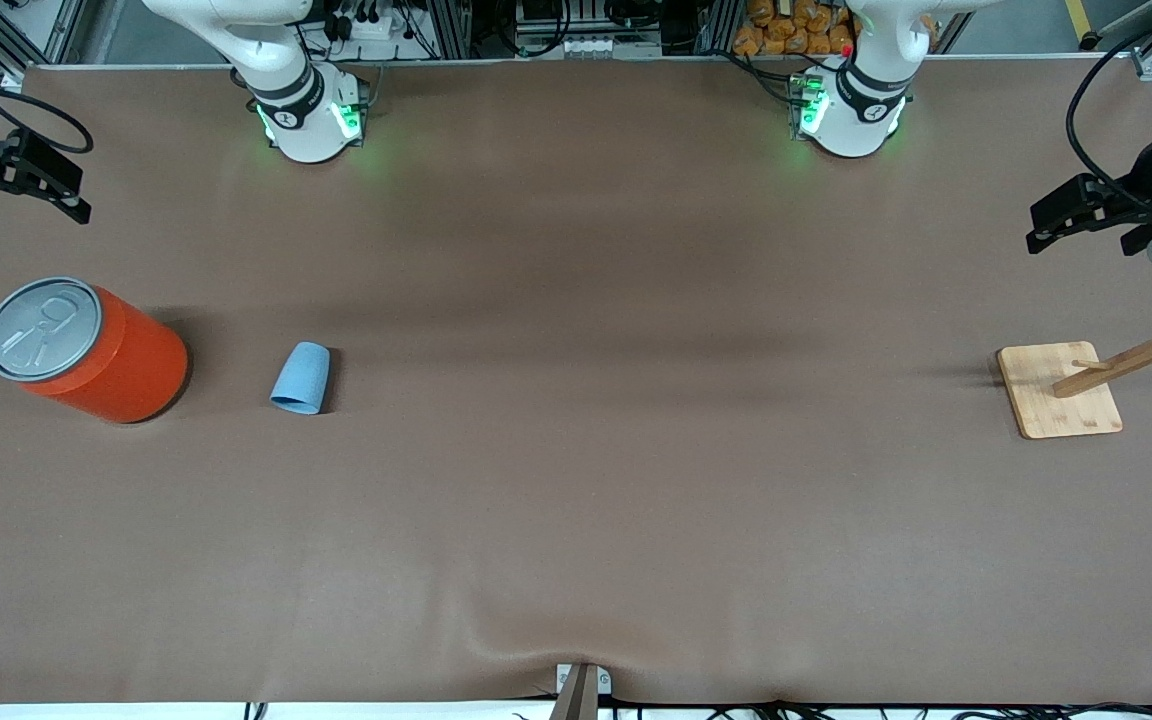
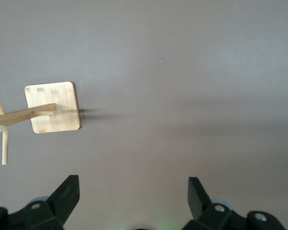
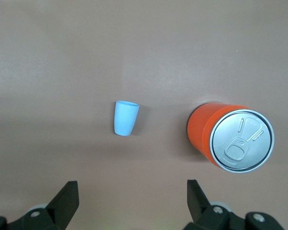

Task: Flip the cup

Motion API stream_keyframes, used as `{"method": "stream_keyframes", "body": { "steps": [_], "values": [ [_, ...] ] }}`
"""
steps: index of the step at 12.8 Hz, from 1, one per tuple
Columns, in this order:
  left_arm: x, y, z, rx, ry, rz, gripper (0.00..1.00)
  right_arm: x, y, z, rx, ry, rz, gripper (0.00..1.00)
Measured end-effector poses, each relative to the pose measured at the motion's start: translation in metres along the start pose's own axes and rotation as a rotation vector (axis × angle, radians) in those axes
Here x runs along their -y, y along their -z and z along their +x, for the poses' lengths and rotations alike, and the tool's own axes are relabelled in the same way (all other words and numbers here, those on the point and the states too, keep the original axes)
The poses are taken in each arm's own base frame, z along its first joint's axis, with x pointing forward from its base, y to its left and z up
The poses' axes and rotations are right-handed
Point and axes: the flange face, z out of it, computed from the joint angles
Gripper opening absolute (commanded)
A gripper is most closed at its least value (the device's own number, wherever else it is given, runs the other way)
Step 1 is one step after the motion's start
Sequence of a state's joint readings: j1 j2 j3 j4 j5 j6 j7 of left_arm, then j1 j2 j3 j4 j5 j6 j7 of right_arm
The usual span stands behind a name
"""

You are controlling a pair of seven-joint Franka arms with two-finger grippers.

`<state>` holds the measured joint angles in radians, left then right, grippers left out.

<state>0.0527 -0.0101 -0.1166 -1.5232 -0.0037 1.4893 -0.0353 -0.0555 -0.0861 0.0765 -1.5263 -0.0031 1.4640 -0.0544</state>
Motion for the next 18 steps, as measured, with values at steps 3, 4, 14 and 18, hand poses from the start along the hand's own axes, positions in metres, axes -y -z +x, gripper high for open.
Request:
{"method": "stream_keyframes", "body": {
  "steps": [3, 4, 14, 18],
  "values": [
    [0.001, 0.000, 0.000, 0.000, 0.001, 0.000, 1.00, 0.000, 0.001, 0.000, -0.001, 0.001, 0.000, 1.00],
    [0.001, 0.000, 0.000, 0.000, 0.002, 0.000, 1.00, 0.000, 0.001, 0.000, -0.001, 0.001, 0.000, 1.00],
    [0.002, 0.000, 0.000, 0.000, 0.003, 0.000, 1.00, -0.001, -0.055, 0.031, 0.102, 0.007, 0.013, 1.00],
    [0.002, 0.000, 0.000, 0.001, 0.004, 0.000, 1.00, -0.012, -0.141, 0.076, 0.197, 0.004, 0.029, 1.00]
  ]
}}
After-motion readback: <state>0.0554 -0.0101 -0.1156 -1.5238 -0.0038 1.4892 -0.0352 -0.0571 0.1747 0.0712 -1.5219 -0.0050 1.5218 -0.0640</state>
